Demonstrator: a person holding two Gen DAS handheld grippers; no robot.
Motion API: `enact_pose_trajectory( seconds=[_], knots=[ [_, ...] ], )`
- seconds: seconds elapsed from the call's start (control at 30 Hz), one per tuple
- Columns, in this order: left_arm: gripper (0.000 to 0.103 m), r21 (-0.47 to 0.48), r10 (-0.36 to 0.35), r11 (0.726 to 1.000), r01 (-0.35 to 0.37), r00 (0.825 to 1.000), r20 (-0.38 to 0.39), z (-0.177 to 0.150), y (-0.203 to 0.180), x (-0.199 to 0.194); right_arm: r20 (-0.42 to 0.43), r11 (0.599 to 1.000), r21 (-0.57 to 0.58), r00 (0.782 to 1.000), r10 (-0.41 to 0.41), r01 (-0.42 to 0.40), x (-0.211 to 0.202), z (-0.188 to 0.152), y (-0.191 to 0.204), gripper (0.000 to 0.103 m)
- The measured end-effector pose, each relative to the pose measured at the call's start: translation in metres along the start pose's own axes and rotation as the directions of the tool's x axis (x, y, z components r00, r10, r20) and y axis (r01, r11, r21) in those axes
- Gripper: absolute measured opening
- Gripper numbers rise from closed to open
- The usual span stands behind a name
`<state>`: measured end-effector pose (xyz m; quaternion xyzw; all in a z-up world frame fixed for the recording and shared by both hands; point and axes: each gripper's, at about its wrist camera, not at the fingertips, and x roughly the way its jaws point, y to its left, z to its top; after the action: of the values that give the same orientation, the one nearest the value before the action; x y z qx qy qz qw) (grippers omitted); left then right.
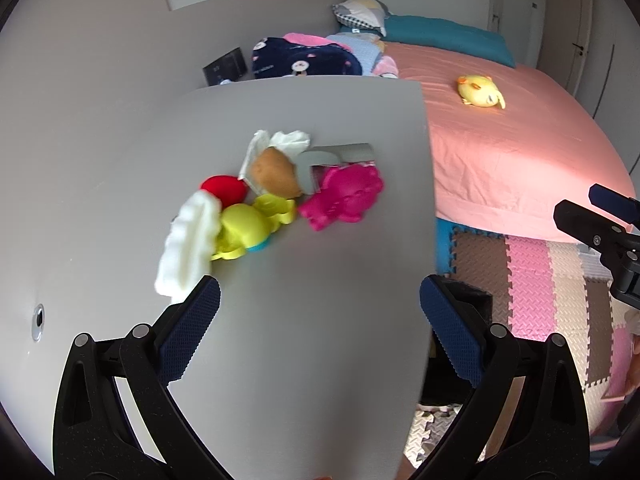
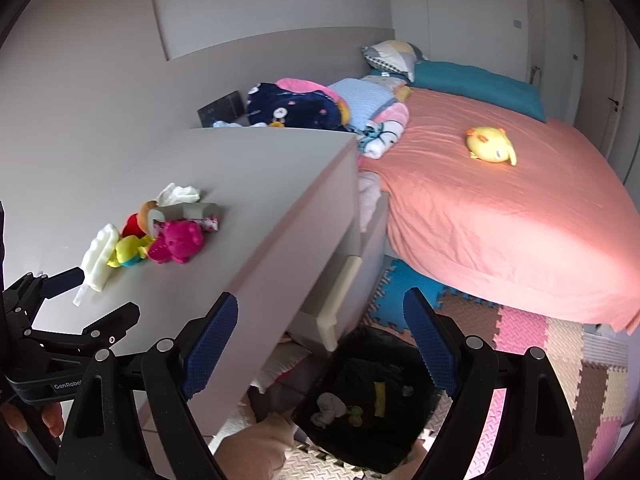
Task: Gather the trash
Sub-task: 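Move both open tools back over the desk items, then grasp the white foam sponge with the left gripper while the right grasps the pink bear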
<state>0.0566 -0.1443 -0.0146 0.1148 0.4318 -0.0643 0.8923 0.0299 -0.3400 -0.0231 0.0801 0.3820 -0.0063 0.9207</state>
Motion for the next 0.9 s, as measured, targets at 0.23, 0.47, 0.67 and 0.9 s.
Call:
enact_pose_trajectory(
  seconds=[0.23, 0.47, 0.67, 0.9],
  knots=[
    [0.097, -0.043, 0.04, 0.998, -0.041, 0.999, -0.013, -0.004, 0.031, 0.004, -0.026, 0.997, -0.038, 0.998, 0.062, -0.063, 0.019, 0.005, 0.027, 0.085],
    [0.097, -0.049, 0.013, 0.999, -0.014, 1.0, -0.02, -0.006, 0.058, 0.015, -0.06, 0.99, -0.084, 0.992, 0.109, -0.114, 0.039, 0.009, 0.055, 0.085],
    [0.097, -0.089, -0.008, 0.996, 0.005, 0.999, -0.042, -0.005, 0.081, 0.032, -0.099, 0.983, -0.097, 0.984, 0.147, -0.156, 0.059, 0.014, 0.074, 0.085],
    [0.085, -0.106, -0.014, 0.994, 0.01, 0.999, -0.034, -0.002, 0.097, 0.043, -0.129, 0.97, -0.133, 0.974, 0.186, -0.203, 0.079, 0.019, 0.095, 0.085]
  ],
)
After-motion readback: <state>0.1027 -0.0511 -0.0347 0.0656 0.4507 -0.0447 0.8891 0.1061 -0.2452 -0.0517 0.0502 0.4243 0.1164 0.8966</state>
